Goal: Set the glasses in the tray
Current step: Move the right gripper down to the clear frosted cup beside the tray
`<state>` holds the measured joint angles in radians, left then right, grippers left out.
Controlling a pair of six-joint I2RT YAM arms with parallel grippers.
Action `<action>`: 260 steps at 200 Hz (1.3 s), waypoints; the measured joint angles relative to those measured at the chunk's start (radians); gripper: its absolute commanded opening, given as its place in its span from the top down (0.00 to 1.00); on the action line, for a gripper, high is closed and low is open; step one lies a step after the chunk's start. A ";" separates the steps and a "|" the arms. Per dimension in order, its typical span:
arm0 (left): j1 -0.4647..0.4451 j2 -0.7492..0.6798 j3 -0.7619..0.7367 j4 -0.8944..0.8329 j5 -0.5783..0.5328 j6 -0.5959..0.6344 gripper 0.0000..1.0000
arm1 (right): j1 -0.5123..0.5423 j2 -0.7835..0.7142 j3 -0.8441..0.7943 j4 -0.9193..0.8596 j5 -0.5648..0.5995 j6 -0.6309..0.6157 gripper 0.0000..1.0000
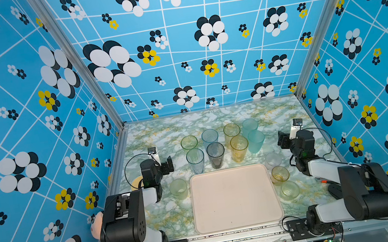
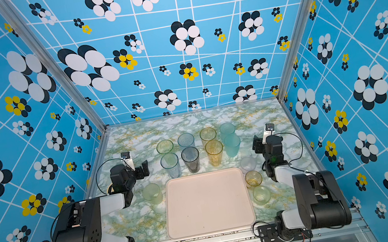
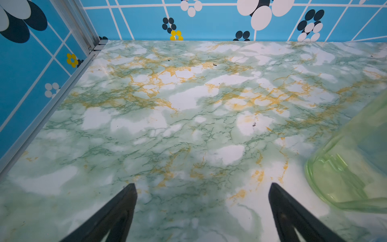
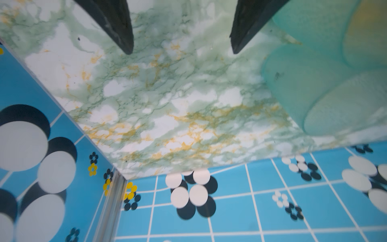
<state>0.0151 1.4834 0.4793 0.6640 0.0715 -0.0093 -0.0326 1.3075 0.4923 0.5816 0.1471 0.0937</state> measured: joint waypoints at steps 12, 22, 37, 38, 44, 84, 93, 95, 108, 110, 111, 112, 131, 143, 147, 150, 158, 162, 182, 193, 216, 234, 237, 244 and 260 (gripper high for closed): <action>0.010 -0.053 0.071 -0.100 0.020 -0.006 0.01 | -0.001 -0.073 0.069 -0.119 0.027 0.021 0.40; 0.018 -0.104 0.127 -0.175 0.037 -0.012 0.01 | -0.001 -0.121 0.140 -0.235 0.041 0.046 0.42; 0.023 -0.181 0.220 -0.290 0.065 -0.027 0.01 | -0.002 -0.177 0.243 -0.407 0.044 0.077 0.50; 0.023 -0.185 0.225 -0.296 0.066 -0.027 0.01 | -0.002 -0.183 0.253 -0.424 0.043 0.079 0.50; 0.023 -0.214 0.265 -0.341 0.080 -0.033 0.01 | -0.002 -0.201 0.289 -0.494 0.036 0.090 0.51; 0.022 -0.387 0.444 -0.580 0.151 -0.087 0.15 | -0.002 -0.315 0.465 -0.951 -0.027 0.167 0.50; 0.022 -0.431 0.460 -0.634 0.159 -0.105 0.21 | -0.002 -0.326 0.493 -1.056 -0.039 0.182 0.51; 0.022 -0.438 0.462 -0.644 0.159 -0.113 0.21 | -0.002 -0.326 0.498 -1.073 -0.040 0.184 0.50; 0.016 -0.489 0.479 -0.727 0.152 -0.136 0.25 | -0.002 -0.315 0.539 -1.213 -0.055 0.200 0.50; 0.016 -0.494 0.481 -0.737 0.149 -0.142 0.26 | -0.002 -0.312 0.543 -1.229 -0.057 0.201 0.50; 0.015 -0.498 0.483 -0.747 0.148 -0.142 0.26 | -0.002 -0.310 0.548 -1.244 -0.058 0.203 0.50; 0.015 -0.501 0.484 -0.752 0.146 -0.142 0.26 | -0.002 -0.308 0.550 -1.252 -0.060 0.203 0.50; 0.009 -0.550 0.504 -0.874 0.103 -0.190 0.26 | -0.002 -0.250 0.593 -1.405 -0.097 0.212 0.55; 0.002 -0.574 0.511 -0.950 0.071 -0.214 0.25 | -0.002 -0.212 0.598 -1.461 -0.127 0.215 0.57; -0.002 -0.578 0.516 -0.975 0.062 -0.218 0.25 | -0.002 -0.199 0.598 -1.480 -0.136 0.214 0.57; -0.005 -0.580 0.520 -0.994 0.055 -0.224 0.25 | -0.002 -0.191 0.597 -1.492 -0.143 0.215 0.58; -0.015 -0.581 0.534 -1.041 0.038 -0.233 0.25 | -0.002 -0.170 0.597 -1.518 -0.160 0.218 0.60; -0.020 -0.578 0.544 -1.065 0.031 -0.235 0.25 | -0.002 -0.161 0.597 -1.527 -0.167 0.218 0.60; -0.043 -0.537 0.616 -1.189 0.022 -0.246 0.32 | -0.002 -0.122 0.597 -1.558 -0.200 0.218 0.61; -0.061 -0.508 0.652 -1.242 0.014 -0.248 0.35 | -0.002 -0.098 0.597 -1.571 -0.214 0.216 0.61; -0.102 -0.472 0.691 -1.332 -0.024 -0.262 0.37 | -0.002 -0.046 0.597 -1.581 -0.249 0.210 0.61; -0.130 -0.450 0.721 -1.401 -0.070 -0.264 0.38 | -0.002 -0.022 0.597 -1.580 -0.277 0.210 0.61; -0.134 -0.445 0.728 -1.410 -0.078 -0.264 0.38 | -0.002 -0.019 0.597 -1.580 -0.282 0.210 0.61; -0.146 -0.431 0.745 -1.433 -0.097 -0.263 0.38 | -0.002 -0.008 0.597 -1.579 -0.290 0.210 0.61; -0.172 -0.389 0.787 -1.476 -0.132 -0.260 0.38 | 0.000 0.018 0.597 -1.573 -0.306 0.207 0.63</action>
<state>-0.1574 1.0939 1.2663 -0.8124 -0.0601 -0.2691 -0.0330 1.3258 1.0897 -0.9913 -0.1593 0.3008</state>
